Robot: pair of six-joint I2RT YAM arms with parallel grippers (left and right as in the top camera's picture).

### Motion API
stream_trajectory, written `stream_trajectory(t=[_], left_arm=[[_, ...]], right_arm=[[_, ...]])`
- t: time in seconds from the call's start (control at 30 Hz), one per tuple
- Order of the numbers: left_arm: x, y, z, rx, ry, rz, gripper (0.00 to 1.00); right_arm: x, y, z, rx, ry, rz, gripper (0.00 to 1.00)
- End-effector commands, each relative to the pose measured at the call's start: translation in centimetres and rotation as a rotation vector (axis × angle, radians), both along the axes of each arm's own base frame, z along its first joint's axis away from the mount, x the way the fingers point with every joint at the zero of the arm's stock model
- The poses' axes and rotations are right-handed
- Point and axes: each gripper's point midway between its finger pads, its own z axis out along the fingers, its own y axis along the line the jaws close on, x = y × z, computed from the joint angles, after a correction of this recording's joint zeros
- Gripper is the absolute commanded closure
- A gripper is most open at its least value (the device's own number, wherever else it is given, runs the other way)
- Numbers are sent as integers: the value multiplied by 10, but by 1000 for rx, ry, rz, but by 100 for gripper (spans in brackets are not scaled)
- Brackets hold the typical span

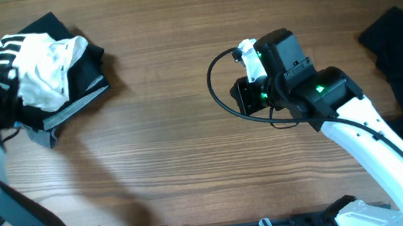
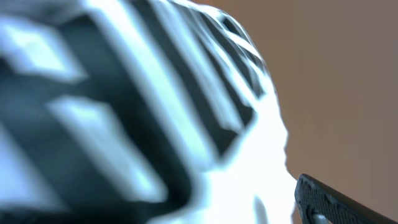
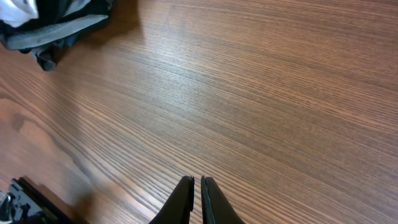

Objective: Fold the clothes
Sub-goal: 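Lower the bundle onto the dark clothes stack and open the left gripper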

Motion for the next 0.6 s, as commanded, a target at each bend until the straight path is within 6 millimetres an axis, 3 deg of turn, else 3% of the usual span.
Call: stream_trajectory(t=[0.0, 0.13, 0.2, 0.3, 0.43, 0.57], left_arm=[[-34, 39, 34, 29, -26, 71, 0], [-56, 44, 69, 52, -94, 57, 0], [-58, 37, 85, 75, -130, 33, 13], [-50, 16, 103, 103, -171, -27, 95], [-26, -19, 92, 262, -140, -196, 96], [-5, -32, 39, 332, 57, -190, 96]], right_arm=[[-1, 1, -1, 16, 18, -8, 91], [0, 1, 0, 17, 13, -7, 90], [1, 2, 1, 20, 7, -7, 90], [2, 2, 1, 19, 5, -9, 88], [2, 2, 1, 21, 5, -13, 87], [2, 2, 1, 29, 16, -30, 87]])
